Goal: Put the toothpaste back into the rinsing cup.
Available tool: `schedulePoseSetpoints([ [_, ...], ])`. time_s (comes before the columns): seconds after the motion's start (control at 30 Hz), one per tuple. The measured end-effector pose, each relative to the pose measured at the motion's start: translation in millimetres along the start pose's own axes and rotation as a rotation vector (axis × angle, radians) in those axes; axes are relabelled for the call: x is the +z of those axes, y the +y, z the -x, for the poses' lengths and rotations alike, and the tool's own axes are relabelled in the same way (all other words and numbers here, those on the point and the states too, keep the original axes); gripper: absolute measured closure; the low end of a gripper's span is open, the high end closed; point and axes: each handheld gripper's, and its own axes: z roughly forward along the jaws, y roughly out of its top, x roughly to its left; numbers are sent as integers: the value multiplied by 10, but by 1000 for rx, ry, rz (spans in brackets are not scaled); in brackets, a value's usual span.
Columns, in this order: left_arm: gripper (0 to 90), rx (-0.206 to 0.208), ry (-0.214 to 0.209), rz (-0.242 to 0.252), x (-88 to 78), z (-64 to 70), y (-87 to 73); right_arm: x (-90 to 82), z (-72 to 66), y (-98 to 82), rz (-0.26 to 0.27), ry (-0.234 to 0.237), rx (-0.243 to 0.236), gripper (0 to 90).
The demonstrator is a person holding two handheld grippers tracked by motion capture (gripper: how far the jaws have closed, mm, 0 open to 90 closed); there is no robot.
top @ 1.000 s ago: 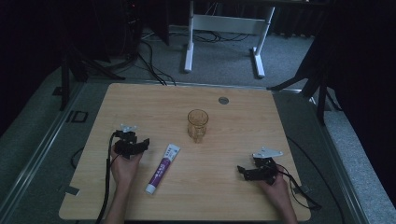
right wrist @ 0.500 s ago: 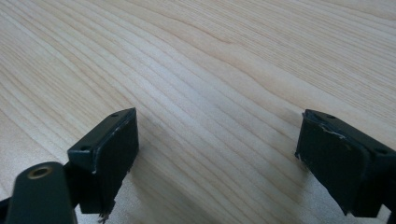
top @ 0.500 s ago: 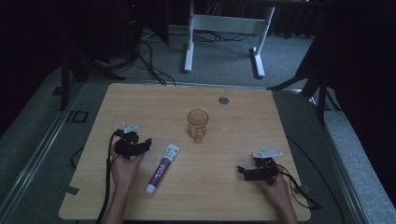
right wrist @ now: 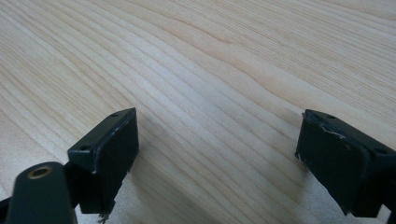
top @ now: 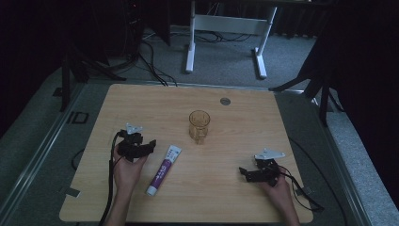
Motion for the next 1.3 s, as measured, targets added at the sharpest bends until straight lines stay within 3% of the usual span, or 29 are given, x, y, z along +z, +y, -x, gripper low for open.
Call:
schedulePoseSetpoints([
  [1.3, 439, 130, -45, -74, -128, 347, 106, 0, 1, 0, 1, 0, -1, 126],
])
